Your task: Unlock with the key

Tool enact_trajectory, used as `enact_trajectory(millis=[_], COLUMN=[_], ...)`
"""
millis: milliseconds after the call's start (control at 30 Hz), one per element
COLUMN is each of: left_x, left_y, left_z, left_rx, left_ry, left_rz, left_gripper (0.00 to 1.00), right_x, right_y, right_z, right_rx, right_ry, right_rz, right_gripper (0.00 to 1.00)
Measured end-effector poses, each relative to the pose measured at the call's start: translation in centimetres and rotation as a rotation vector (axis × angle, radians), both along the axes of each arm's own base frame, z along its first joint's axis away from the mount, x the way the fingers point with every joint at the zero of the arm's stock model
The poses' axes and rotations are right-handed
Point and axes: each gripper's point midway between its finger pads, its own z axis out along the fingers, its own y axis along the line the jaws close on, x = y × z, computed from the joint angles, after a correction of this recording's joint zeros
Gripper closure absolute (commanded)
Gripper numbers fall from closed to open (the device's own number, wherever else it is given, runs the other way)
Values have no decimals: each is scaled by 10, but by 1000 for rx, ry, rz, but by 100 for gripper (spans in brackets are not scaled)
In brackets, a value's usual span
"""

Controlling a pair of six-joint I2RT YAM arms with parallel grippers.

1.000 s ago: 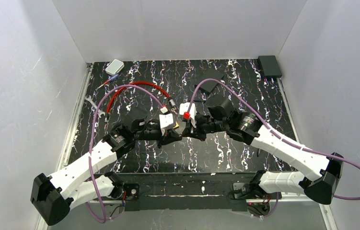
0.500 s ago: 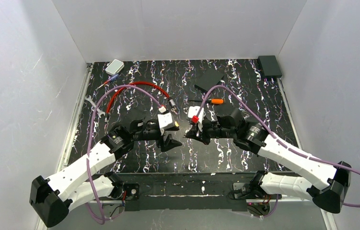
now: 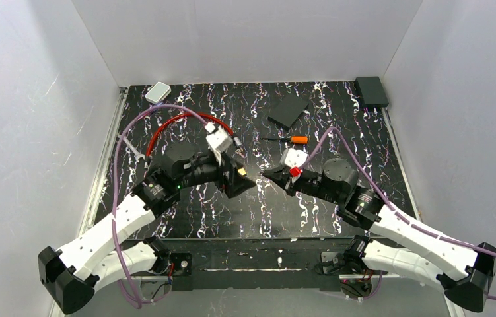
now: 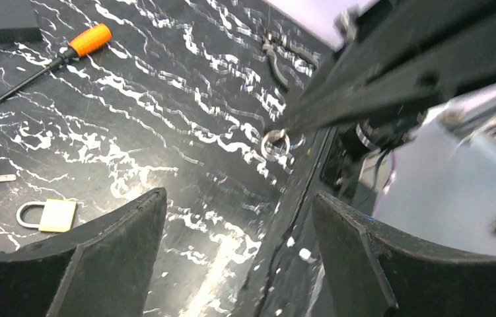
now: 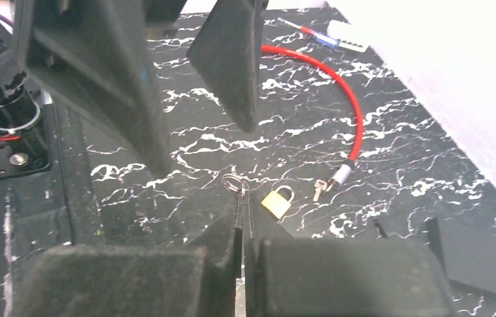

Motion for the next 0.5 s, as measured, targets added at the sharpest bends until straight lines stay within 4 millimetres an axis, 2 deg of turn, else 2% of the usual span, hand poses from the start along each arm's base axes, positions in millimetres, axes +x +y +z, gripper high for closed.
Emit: enact_trajectory(millis=[200, 267, 400, 500], left_x=[20, 26, 40, 51], left_y=[0, 4, 20, 27], left_z=[56, 66, 63, 44], left_rx=[-124, -160, -247, -334], left_ry=[212, 305, 564, 785], left_rz=[197, 276, 451, 545], left_gripper=[19, 21, 24, 25], right_x=[8, 10, 14, 15], right_y=[-4, -5, -7, -7], right_z=[0, -4, -8, -8], right_rx=[38, 44, 73, 93], right_ry=[-104, -139, -216, -284], right_rz=[-31, -38, -58, -71], right_gripper=[99, 99, 99, 99])
